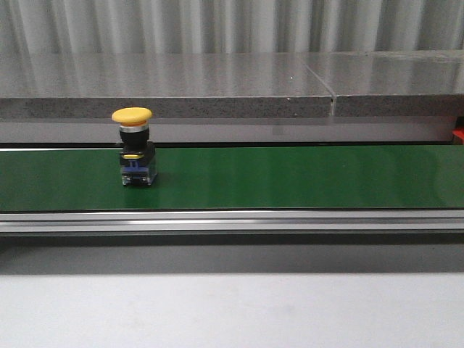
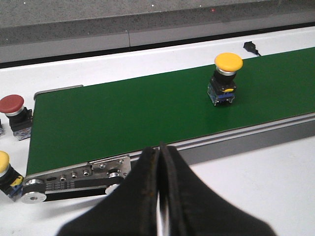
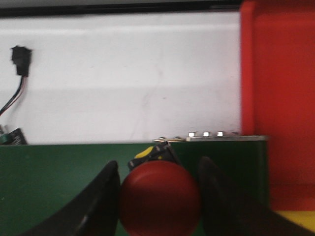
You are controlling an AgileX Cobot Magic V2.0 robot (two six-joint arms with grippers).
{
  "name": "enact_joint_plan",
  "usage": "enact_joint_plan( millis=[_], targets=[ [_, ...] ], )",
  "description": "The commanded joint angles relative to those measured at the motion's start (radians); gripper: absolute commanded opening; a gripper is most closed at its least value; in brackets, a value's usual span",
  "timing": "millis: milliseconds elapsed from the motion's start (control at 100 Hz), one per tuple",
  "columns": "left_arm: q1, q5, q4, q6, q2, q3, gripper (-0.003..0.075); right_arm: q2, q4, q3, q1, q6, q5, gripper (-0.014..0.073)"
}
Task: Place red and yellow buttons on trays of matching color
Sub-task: 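Carry the red button into the red tray and open the right gripper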
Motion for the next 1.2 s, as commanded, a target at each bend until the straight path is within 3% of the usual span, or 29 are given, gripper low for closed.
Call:
enact_joint_plan(
  millis=[0, 170, 420, 1190],
  targets=[
    [-0.008, -0.068, -0.018, -0.007, 0.009, -0.026, -0.0021, -0.038, 0.006, -0.038, -0.067, 0.014, -0.051, 0.0052],
    [-0.008, -0.068, -0.018, -0.007, 0.009, -0.026, -0.0021, -0.018, 0.005, -0.038, -0.170, 0.063, -0.069, 0.0041],
    [-0.008, -0.068, -0.018, -0.007, 0.009, -0.026, -0.0021, 0.058, 0.004, -0.063, -0.272, 0.086, -0.113, -0.0061],
    [-0.008, -0.068, -0.018, -0.007, 0.009, -0.026, -0.0021, 0.291, 0.069, -0.127, -0.280, 0.086, -0.270, -0.0031]
  ],
)
